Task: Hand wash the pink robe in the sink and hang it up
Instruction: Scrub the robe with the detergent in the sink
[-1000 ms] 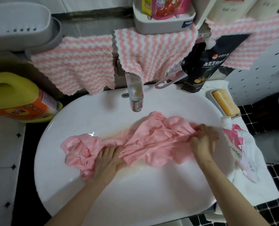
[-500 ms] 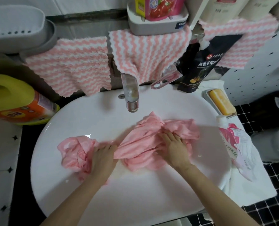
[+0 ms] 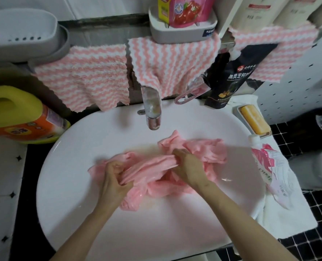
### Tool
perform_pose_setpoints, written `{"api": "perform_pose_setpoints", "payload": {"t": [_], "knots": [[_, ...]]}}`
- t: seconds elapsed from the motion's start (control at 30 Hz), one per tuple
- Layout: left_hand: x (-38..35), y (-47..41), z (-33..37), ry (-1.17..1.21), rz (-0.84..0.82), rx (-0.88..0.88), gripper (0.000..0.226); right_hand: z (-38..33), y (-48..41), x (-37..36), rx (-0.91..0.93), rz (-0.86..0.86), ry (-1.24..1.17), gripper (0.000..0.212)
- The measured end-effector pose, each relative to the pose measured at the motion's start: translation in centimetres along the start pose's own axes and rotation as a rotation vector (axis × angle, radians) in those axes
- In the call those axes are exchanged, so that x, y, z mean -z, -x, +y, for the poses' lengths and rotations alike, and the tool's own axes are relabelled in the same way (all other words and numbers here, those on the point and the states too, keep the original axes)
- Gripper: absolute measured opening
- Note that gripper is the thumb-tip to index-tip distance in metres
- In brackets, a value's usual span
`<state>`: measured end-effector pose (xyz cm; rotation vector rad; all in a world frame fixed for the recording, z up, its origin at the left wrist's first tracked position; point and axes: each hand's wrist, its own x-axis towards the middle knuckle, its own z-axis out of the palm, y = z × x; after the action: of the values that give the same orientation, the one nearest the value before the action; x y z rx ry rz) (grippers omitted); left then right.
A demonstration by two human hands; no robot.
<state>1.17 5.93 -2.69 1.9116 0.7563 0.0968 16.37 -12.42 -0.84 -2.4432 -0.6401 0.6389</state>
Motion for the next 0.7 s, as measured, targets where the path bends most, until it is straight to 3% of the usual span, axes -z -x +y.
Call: {"api": "perform_pose_setpoints", "payload": {"t": [0.13, 0.23, 0.3, 0.37, 0.43, 0.47, 0.53, 0.6, 0.7], "knots": [[-1.2, -0.5, 0.4, -0.073, -0.336, 0.092, 0.132, -0.8, 0.0, 3.1, -0.14, -0.209, -0.671, 0.017], [-3.2, -0.6, 2.6, -0.202, -0.455, 0.038, 0.157, -1.1, -0.4, 3.9, -0.125, -0.321, -0.987, 0.019], [-4.3, -1.2, 3.9, -0.127, -0.476, 0.126, 0.17, -1.1, -0.7, 3.7, -0.142, -0.359, -1.181, 0.023], [-5.0, -1.8, 4.8, 0.018, -0.473, 0.303, 0.154, -1.2, -0.8, 3.4, -0.178, -0.337, -1.292, 0.029], [-5.3, -2.1, 5.4, 0.08, -0.453, 0.323, 0.108, -0.9, -1.1, 3.4, -0.26, -0.264, -1.404, 0.015], [-5.3, -2.4, 5.3, 0.064, -0.433, 0.291, 0.092, 0.0, -1.5, 3.2, -0.297, -0.218, -1.456, 0.024], [-4.5, -2.9, 4.8, -0.023, -0.392, 0.169, 0.085, 1.4, -1.9, 3.3, -0.324, -0.135, -1.511, 0.037], [-3.1, -3.4, 4.3, -0.14, -0.426, 0.066, 0.07, 2.4, -1.9, 3.3, -0.298, -0.068, -1.498, 0.026], [-1.2, -3.7, 4.0, 0.003, -0.574, 0.038, 0.065, 3.3, -1.8, 2.8, -0.311, -0.062, -1.515, 0.029]]}}
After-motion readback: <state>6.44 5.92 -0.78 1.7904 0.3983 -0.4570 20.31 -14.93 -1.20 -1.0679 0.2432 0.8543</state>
